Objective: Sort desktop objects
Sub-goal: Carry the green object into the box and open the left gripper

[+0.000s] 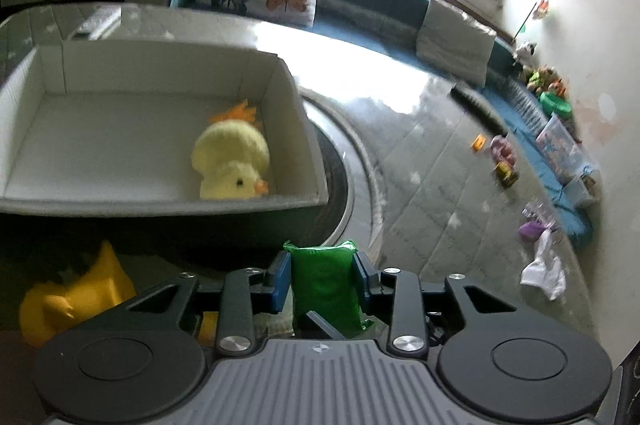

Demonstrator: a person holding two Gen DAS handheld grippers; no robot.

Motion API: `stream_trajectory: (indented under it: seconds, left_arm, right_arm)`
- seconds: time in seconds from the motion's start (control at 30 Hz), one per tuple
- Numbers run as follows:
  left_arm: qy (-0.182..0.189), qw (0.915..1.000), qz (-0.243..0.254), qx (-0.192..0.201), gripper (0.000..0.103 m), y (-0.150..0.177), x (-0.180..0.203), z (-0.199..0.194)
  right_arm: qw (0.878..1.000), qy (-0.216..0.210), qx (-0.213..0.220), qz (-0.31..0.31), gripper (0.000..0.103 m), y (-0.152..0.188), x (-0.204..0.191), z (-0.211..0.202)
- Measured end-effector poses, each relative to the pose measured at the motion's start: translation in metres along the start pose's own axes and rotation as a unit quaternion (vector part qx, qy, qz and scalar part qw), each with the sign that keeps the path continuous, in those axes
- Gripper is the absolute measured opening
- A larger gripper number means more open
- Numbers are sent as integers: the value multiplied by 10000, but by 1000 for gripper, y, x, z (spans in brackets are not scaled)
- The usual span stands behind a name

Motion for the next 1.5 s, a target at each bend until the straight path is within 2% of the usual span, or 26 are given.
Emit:
stream_trajectory:
  seconds: [0.17,0.37,0.5,0.6,0.8,1.0,1.2,1.5]
  left_arm:
    - [105,9992,-14,381,35,-21,-1,-23]
    - [69,9971,-186,732,34,-54,-16,-28]
    - [53,9962,-309,811,31,-73,-30,-21]
    - [27,9965,-450,703,31,-81,-43,-8]
    - [-46,9964,-693,484,31,-85,-67,13]
    - [-131,9959,-814,380,31,-83,-79,22]
    - [-243,9963,-678,477,31,-79,-78,18]
    - [-237,9965,-525,613,31,-70,-72,0]
  right_arm:
    - [9993,54,300,-238,33,-27,-3,-3]
    - [9974,20,527,-497,33,-60,-7,21]
    - [9976,-112,474,-499,33,-72,-8,49]
    - [9980,-174,401,-461,33,-77,-8,70]
    - [9986,-330,139,-385,33,-75,-5,100]
    - [9985,-472,44,-290,33,-69,-3,114]
    - [9983,-477,59,-320,34,-69,-5,112]
    - [9984,-394,249,-325,35,-65,-10,81]
Point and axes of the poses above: each gripper's, at about its wrist camera, not at the fingertips, and z roughly the way its jaws point, x to its right, y to its underside, the point moved 2 cm from there along z, roughly the way its jaws point, and after that the axes turned 11 degrees about -z, right-handed, at the moved point
